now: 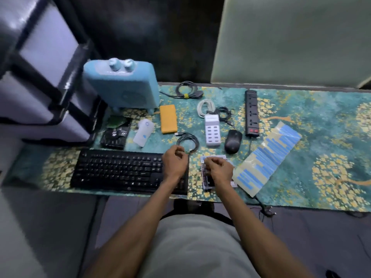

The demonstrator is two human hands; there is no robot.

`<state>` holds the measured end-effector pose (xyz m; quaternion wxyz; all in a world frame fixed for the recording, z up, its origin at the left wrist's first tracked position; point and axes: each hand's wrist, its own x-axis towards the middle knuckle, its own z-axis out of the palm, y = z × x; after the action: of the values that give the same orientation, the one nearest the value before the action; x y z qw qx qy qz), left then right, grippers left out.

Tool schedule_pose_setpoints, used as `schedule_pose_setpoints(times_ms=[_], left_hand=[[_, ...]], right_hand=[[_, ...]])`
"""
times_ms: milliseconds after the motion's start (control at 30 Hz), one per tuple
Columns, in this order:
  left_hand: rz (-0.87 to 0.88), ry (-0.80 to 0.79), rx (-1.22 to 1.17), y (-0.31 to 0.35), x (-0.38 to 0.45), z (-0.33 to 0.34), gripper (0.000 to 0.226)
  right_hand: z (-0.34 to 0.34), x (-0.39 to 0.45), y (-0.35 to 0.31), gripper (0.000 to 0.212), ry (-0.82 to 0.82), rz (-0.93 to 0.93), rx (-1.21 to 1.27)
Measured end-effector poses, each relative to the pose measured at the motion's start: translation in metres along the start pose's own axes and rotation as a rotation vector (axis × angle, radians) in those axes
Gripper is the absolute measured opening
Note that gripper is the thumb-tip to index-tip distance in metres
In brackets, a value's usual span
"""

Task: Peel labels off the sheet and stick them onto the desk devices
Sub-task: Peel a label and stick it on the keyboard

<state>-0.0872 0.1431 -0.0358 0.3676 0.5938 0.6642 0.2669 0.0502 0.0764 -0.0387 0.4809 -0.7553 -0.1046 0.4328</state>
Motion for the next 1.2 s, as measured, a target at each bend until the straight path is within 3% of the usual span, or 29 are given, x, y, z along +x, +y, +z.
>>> schedule_pose_setpoints(times_ms=[233,367,433,533,600,700,867,967,1033,1100,1133,1200], left_hand=[[-0.142,0.185,0.030,-0.024,-0.005,-0.054,0.010],[-0.136,0.087,0.154,-0.049,-0.008,-0.084,0.044],[-0.059,-0.056,0.359,-0.057,-0.005,-0.099,0.084],[0.091,-0.458,0.868,-0.060,0.011,-0.120,0.153],[0.193,-0.621,1.121,-0.066,0.026,-0.132,0.164],[0.343,-0.699,1.211,-0.076,0.044,-0.145,0.169],[0.580,-0.779,1.163,-0.091,0.060,-0.159,0.165],[0.673,-0.804,1.054,-0.101,0.062,-0.168,0.150],[0.790,-0.830,0.907,-0.092,0.066,-0.180,0.113],[0.851,-0.882,0.722,-0.076,0.074,-0.195,0.059],[0.828,-0.902,0.651,-0.066,0.080,-0.200,0.045],[0.777,-0.883,0.568,-0.047,0.091,-0.208,0.039]], right_hand=[[0.058,-0.010,-0.010,0.006,-0.247,-0.012,-0.003],[0.090,-0.022,-0.008,0.007,-0.358,-0.030,-0.047],[0.099,-0.025,-0.011,0.007,-0.387,-0.043,-0.053],[0.106,-0.023,-0.014,0.005,-0.371,-0.040,-0.036],[0.114,-0.023,-0.013,0.004,-0.349,-0.037,-0.030],[0.130,-0.027,-0.013,0.005,-0.292,-0.038,-0.003],[0.164,-0.043,-0.015,0.006,-0.090,-0.007,0.136],[0.164,-0.061,-0.020,0.007,0.095,-0.068,0.248],[0.156,-0.071,-0.023,0.010,0.256,-0.135,0.272],[0.147,-0.083,-0.022,0.012,0.438,-0.193,0.284],[0.142,-0.087,-0.022,0.012,0.517,-0.225,0.297],[0.135,-0.097,-0.022,0.011,0.632,-0.263,0.329]])
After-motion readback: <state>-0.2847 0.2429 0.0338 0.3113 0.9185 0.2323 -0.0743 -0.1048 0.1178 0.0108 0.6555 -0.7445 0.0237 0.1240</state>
